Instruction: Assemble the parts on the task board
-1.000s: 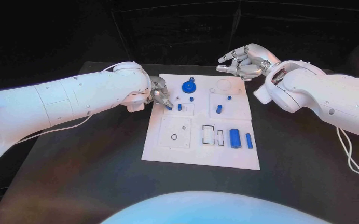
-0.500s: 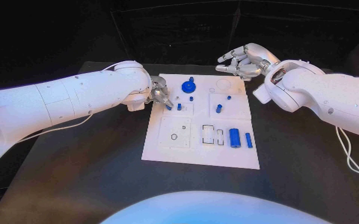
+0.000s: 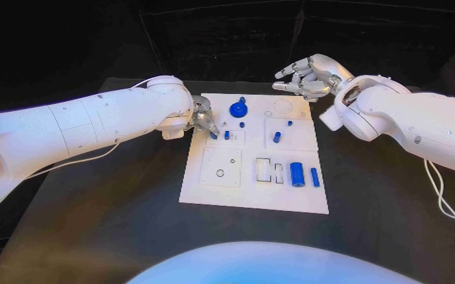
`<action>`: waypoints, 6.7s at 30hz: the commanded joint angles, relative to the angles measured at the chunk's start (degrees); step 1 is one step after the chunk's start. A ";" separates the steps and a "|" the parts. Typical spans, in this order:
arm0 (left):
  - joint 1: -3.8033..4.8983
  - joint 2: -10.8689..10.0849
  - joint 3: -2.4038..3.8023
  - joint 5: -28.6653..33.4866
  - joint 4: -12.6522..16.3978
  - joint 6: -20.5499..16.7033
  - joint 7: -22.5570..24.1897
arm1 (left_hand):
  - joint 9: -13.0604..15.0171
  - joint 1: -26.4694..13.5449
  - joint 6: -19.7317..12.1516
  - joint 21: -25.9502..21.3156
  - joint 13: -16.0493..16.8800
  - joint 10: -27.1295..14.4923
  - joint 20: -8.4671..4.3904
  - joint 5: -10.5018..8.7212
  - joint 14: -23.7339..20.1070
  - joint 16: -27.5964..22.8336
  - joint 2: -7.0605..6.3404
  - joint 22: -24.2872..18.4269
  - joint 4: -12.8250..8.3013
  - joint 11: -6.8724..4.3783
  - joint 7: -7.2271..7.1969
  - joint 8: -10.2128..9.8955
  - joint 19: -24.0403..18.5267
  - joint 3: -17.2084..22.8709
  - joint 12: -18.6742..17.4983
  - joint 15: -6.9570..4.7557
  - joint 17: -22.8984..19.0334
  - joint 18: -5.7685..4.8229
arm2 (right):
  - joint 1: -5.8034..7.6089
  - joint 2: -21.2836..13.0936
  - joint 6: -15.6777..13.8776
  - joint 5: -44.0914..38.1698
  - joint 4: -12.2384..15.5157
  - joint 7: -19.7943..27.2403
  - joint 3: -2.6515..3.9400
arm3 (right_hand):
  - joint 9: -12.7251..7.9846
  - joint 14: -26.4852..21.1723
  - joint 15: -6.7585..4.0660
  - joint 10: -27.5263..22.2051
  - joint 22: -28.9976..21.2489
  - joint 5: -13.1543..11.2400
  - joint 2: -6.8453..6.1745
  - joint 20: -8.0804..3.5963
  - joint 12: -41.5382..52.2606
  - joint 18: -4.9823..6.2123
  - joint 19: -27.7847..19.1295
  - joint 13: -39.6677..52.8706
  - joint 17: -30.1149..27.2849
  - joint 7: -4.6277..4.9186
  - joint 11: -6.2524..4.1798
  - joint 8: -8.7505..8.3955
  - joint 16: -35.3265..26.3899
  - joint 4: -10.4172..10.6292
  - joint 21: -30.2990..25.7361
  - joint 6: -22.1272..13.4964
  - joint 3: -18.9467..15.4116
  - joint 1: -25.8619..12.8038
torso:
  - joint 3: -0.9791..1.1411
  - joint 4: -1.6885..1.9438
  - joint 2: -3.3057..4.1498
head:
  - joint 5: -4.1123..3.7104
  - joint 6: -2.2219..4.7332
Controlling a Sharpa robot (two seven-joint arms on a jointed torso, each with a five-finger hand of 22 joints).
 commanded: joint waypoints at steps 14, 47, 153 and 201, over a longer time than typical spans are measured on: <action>-0.32 0.87 -0.24 -0.23 -1.05 1.81 -2.36 | 0.07 -3.46 1.76 0.91 0.59 0.79 -0.62 -0.14 5.91 0.18 -0.42 2.10 2.51 -0.84 -1.12 1.43 1.65 -2.88 0.72 -0.90 15.09 -0.60 | 0.11 0.16 0.29 0.05 -0.11 0.47 0.03 | 0.02 0.16 0.04 -0.01 -0.08 0.20 0.41 -0.04 0.36 0.69 -0.15 -0.05 0.01 -0.11 -0.04 0.20 -0.16 0.01 -0.38 -0.43 -0.02 -0.04 | 0.00 0.04 -0.02 | -0.06 -0.20; -0.28 -1.42 -0.08 5.36 0.40 -13.94 3.37 | -1.63 -6.33 -1.08 -3.50 -6.30 -3.71 -0.49 -0.19 5.91 0.18 -0.14 -2.66 12.39 -0.02 -0.12 1.29 -0.19 -22.95 -4.28 -0.50 15.09 0.46 | 0.11 0.08 0.21 0.05 -0.30 0.47 0.03 | 0.01 0.13 0.04 -0.32 -0.30 0.28 0.48 -0.05 0.08 0.74 -0.28 -0.48 -0.11 -0.11 -0.03 0.28 -0.27 0.03 -0.53 -0.49 -0.15 -0.07 | -0.06 0.10 -0.03 | -0.54 -0.02; -2.80 5.30 0.81 -12.16 -5.58 -22.30 30.77 | -26.43 17.31 10.56 -17.14 -48.10 -10.65 3.11 0.16 1.05 -12.17 0.38 -15.80 -5.71 5.50 5.30 -26.49 -1.43 -8.99 -44.29 3.63 -12.04 2.84 | 0.08 1.47 0.71 0.05 -1.15 0.77 0.03 | 0.00 0.17 0.05 -0.22 -0.36 0.65 1.03 -0.05 0.40 0.74 -0.29 -0.36 0.04 -0.10 -0.04 0.47 -0.21 -0.05 -0.61 -0.63 -0.24 0.09 | 0.01 0.26 -0.11 | -2.20 1.43; -3.01 3.30 1.32 -11.81 -7.54 -11.36 25.55 | -26.48 16.18 10.58 -16.37 -48.07 -10.42 3.18 0.05 0.84 -12.51 -0.30 -14.84 -5.73 5.55 5.26 -27.23 -1.38 -8.57 -45.34 3.67 -12.95 2.68 | 0.05 1.75 0.97 0.05 -1.49 0.54 0.02 | 0.01 0.18 0.04 -0.21 -0.39 0.70 1.16 -0.05 0.47 0.75 -0.30 -0.38 0.07 -0.11 -0.04 0.54 -0.20 -0.04 -0.64 -0.64 -0.31 0.11 | 0.02 0.13 -0.05 | -1.32 1.17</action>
